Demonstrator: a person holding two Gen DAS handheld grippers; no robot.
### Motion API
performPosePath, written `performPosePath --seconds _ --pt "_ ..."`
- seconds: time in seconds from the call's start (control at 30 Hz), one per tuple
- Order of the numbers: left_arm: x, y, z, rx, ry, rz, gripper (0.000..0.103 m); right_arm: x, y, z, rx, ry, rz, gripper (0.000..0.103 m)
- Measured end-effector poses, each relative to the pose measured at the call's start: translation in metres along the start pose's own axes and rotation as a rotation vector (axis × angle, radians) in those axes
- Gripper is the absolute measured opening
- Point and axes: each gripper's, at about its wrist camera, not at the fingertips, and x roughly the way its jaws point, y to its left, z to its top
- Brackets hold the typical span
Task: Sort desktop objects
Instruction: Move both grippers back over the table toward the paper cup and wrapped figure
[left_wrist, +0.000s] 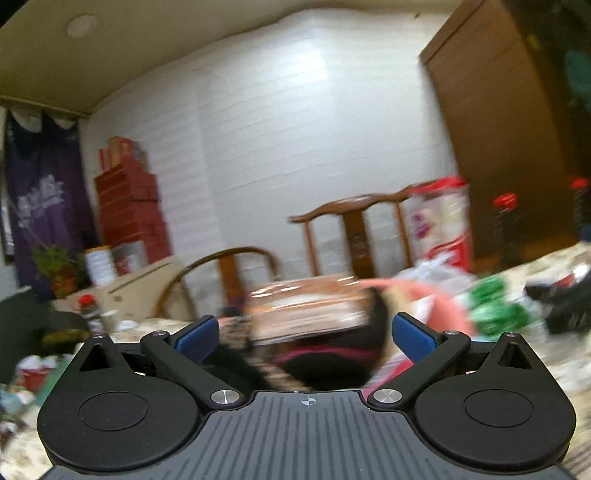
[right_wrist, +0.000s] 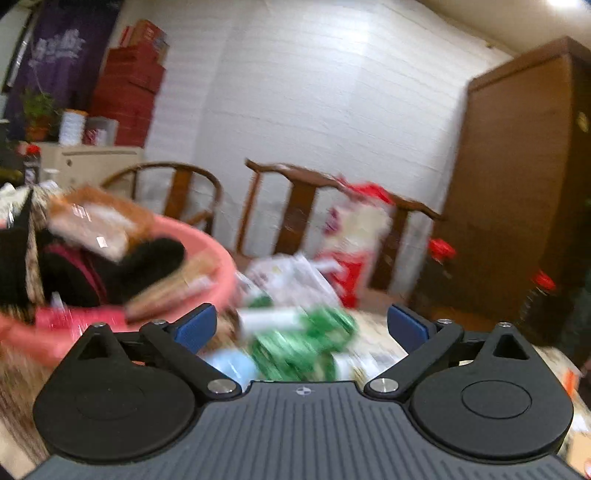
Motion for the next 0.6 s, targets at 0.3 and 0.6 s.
performPosePath --seconds 0.3,0.6 --pt "-0.013 -0.112 -0.003 0.061 -0.021 -0.217 0.103 -0.045 -0.063 -0.074 0.010 0.064 -0.186 0.103" --pt "0.013 -0.168 -0.018 0.079 0.028 -0.295 0.103 -0.078 -0.121 -0.124 0.103 0.024 -0.232 0.097"
